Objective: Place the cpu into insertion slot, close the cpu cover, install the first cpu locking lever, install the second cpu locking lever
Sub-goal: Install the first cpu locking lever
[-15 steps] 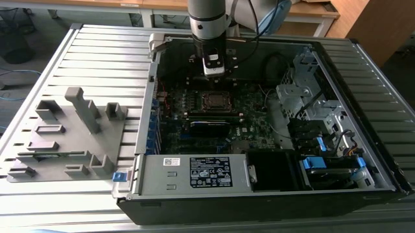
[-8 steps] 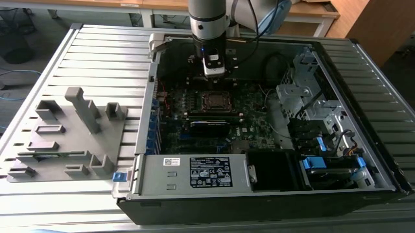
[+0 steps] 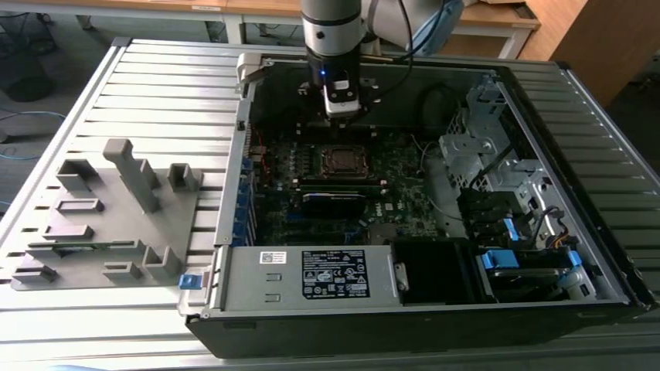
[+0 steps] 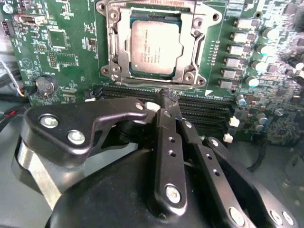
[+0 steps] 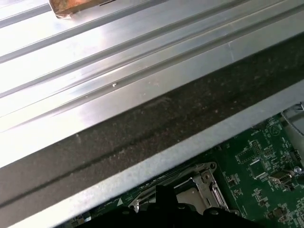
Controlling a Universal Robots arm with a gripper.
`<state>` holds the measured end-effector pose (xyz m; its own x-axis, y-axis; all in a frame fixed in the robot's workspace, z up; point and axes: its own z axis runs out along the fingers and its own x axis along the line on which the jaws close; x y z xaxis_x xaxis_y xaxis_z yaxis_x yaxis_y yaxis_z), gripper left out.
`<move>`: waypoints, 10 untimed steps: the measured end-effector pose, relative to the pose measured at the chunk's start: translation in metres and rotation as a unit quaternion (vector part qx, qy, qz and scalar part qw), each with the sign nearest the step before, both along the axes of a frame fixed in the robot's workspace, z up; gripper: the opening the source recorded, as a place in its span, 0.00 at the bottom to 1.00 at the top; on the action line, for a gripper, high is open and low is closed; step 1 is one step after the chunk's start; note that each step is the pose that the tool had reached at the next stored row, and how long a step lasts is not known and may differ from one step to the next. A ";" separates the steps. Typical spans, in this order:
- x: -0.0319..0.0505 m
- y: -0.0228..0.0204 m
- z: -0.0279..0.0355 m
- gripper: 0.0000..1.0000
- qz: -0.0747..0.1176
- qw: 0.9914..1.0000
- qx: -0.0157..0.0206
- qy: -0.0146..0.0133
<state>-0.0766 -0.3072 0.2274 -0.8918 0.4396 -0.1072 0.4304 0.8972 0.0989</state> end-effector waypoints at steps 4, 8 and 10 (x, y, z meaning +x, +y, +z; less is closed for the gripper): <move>0.0028 -0.0001 0.0003 0.11 0.003 1.000 -0.003 0.011; 0.0045 -0.0001 0.0001 0.11 0.021 1.000 -0.003 0.012; 0.0048 0.0000 -0.0001 0.11 0.033 0.999 -0.003 0.012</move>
